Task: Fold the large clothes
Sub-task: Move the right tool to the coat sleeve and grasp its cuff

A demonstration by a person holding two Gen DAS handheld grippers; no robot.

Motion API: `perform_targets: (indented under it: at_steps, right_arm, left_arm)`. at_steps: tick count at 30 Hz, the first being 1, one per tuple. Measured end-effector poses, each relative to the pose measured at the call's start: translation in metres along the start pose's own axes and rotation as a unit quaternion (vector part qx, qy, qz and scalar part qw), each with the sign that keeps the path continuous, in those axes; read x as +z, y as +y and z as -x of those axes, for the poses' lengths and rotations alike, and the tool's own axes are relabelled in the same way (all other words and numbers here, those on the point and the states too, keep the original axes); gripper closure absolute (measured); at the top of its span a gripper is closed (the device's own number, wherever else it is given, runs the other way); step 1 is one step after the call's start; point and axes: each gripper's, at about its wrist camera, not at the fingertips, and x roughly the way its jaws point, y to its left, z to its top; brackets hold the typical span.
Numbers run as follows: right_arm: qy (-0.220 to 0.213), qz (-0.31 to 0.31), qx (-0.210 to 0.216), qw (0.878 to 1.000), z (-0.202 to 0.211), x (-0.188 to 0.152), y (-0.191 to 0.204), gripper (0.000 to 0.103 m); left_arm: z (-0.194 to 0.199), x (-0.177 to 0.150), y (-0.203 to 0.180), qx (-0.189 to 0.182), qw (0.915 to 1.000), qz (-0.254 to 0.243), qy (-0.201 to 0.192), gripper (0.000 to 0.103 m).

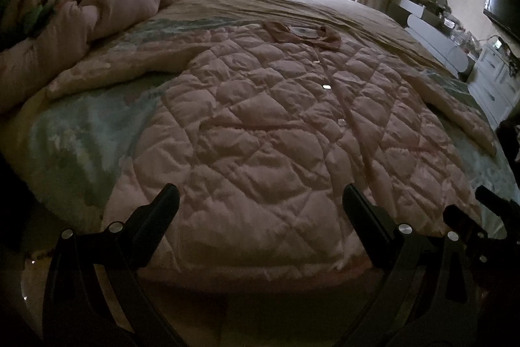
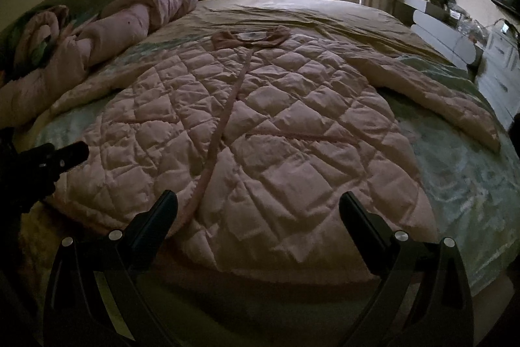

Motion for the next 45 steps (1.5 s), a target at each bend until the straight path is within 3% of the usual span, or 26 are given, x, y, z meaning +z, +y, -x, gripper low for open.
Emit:
perform_targets:
  at_steps: [12, 21, 28, 34, 39, 45]
  right_arm:
    - [0.009, 0.004, 0.019, 1.000, -0.037, 0.035, -0.003, 0.004]
    - [0.012, -0.021, 0.009, 1.000, -0.063, 0.070, -0.032, 0.004]
    - [0.023, -0.087, -0.011, 0.996, -0.088, 0.098, -0.084, 0.004]
    - [0.022, -0.145, -0.041, 0.988, -0.103, 0.117, -0.137, 0.004]
    - [0.026, -0.200, -0.076, 0.976, -0.118, 0.124, -0.189, 0.004]
    - [0.026, -0.280, -0.114, 0.953, -0.129, 0.121, -0.264, 0.004]
  left_arm:
    - [-0.033, 0.033, -0.004, 0.007, 0.9999, 0.004, 0.009, 0.009]
    - [-0.068, 0.068, -0.014, -0.005, 0.9997, 0.007, 0.022, 0.009]
    - [-0.097, 0.094, -0.030, -0.036, 0.9986, -0.008, 0.038, 0.009]
    - [-0.119, 0.118, -0.041, -0.039, 0.9981, -0.012, 0.046, 0.009]
    - [-0.135, 0.138, -0.052, -0.038, 0.9979, -0.024, 0.047, 0.009]
    - [-0.162, 0.154, -0.068, -0.038, 0.9965, -0.040, 0.063, 0.009]
